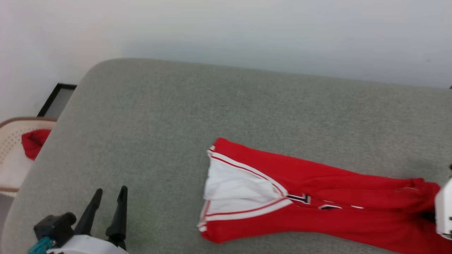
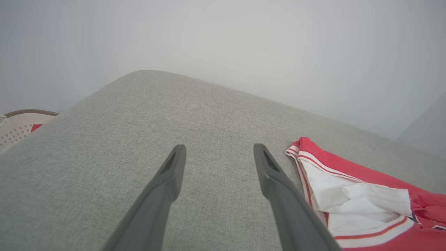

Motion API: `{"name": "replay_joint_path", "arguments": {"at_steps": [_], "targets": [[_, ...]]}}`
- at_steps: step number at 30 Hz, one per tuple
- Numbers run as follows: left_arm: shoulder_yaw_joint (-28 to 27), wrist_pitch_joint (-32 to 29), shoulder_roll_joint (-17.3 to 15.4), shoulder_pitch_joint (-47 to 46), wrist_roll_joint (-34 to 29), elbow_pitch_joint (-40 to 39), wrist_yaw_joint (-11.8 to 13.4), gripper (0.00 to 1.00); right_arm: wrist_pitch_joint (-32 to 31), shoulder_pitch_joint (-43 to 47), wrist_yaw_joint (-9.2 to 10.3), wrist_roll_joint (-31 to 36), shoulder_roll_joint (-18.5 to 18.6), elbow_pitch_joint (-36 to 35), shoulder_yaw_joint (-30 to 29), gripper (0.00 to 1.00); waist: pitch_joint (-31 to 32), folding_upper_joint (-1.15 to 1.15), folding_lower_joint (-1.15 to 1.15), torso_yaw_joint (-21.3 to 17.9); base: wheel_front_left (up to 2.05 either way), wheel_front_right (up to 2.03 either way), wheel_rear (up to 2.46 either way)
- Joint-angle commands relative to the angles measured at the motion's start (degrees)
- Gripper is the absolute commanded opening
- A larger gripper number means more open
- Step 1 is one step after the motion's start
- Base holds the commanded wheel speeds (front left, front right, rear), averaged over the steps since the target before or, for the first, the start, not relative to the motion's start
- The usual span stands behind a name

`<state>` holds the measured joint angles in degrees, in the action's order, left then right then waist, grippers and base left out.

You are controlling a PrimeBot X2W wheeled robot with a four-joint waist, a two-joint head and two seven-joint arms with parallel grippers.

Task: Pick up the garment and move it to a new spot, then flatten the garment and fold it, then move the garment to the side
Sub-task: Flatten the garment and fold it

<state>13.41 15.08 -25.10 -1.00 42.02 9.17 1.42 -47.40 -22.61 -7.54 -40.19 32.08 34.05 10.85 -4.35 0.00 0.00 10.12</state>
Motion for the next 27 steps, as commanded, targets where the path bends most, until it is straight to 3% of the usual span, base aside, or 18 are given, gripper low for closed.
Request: {"name": "replay_joint_path", "arguments": {"at_steps": [1, 14, 27], "targets": [[-0.26, 0.05, -0.14, 0.82, -0.52, -0.20, -0.39, 1.00, 0.50, -0.26, 0.10, 0.08, 0.93, 0.81, -0.26, 0.00, 0.96, 0.00, 0.00, -0.91, 0.00, 0.00, 0.00], [-0.89, 0.03, 0.03, 3.88, -0.36, -0.03, -0.17, 1.00, 2.53, -2.37, 0.09, -0.58, 5.26, 6.07, 2.71, 0.00, 4.65, 0.00, 0.00, -3.80, 0.00, 0.00, 0.00], [-0.53, -0.23, 0.49, 4.69, 0.39, -0.16, 0.19, 1.00, -1.57, -0.39, 0.07, -15.83, 3.53, -11.80, 9.67, 0.00, 7.17, 0.00, 0.00, -5.10, 0.00, 0.00, 0.00]]}}
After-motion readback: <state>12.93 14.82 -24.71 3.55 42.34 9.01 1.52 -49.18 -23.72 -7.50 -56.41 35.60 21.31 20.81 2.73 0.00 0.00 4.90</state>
